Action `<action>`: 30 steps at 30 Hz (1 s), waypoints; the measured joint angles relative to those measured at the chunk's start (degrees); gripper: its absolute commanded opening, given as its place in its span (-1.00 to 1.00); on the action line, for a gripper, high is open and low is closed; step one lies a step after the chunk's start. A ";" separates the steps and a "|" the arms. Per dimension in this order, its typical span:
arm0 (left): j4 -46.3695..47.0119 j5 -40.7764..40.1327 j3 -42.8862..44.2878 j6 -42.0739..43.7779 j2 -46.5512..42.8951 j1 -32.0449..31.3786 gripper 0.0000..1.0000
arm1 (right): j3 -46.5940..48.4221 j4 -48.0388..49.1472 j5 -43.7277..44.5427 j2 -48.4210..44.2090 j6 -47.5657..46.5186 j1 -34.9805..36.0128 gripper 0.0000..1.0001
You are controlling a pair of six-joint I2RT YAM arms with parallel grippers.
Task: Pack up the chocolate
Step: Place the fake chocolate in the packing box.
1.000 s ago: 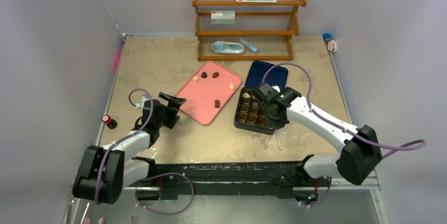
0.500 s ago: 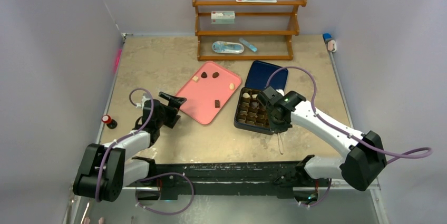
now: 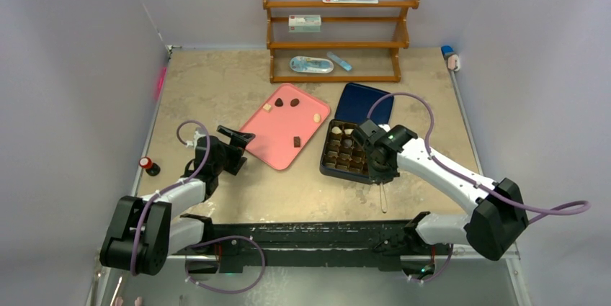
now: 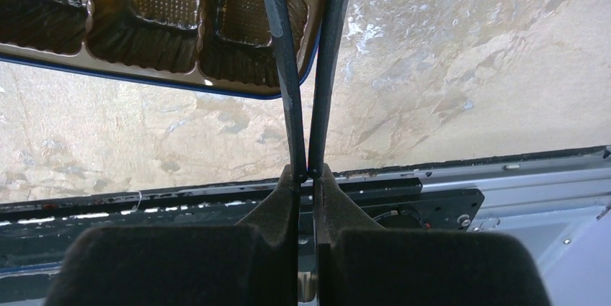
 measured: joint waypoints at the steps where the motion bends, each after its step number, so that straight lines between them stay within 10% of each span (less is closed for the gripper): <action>1: 0.04 0.00 0.00 -0.02 0.04 0.00 1.00 | -0.11 0.00 -0.02 0.04 0.15 0.00 -0.90; 30: 2.21 0.46 0.00 -0.17 1.73 0.00 1.00 | -0.50 0.90 -0.07 2.54 0.83 -0.76 -0.64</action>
